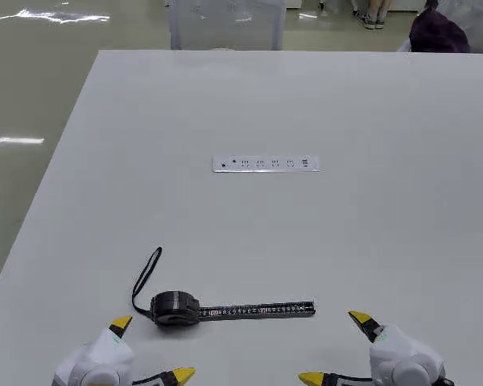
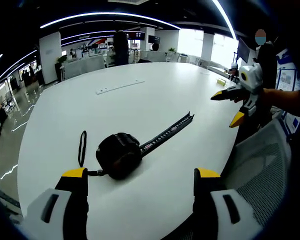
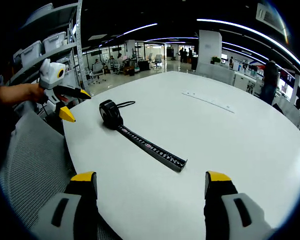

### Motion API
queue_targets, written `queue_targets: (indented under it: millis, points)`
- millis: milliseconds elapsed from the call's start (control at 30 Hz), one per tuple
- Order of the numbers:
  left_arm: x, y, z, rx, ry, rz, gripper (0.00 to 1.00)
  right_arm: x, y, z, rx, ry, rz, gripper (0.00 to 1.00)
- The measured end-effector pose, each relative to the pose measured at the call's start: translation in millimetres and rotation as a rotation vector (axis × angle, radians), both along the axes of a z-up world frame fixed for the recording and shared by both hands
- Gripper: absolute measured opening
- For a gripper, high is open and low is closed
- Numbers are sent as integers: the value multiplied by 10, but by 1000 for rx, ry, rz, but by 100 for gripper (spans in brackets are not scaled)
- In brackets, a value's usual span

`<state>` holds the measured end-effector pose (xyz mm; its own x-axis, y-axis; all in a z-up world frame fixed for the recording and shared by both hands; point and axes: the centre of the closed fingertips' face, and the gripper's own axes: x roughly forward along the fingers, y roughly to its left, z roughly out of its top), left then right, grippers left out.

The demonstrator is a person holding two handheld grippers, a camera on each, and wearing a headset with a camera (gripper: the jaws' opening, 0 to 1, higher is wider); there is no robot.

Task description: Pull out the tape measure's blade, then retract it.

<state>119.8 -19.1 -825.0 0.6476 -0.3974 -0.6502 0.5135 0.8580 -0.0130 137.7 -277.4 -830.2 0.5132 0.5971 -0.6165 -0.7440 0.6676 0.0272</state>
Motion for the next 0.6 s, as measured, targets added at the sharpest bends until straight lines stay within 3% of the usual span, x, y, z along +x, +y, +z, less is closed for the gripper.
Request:
queue_targets:
  millis: [600]
  points:
    - [-61,-70,-6,-48,-1,118,98,-106,120,26,35,-2,-51,94]
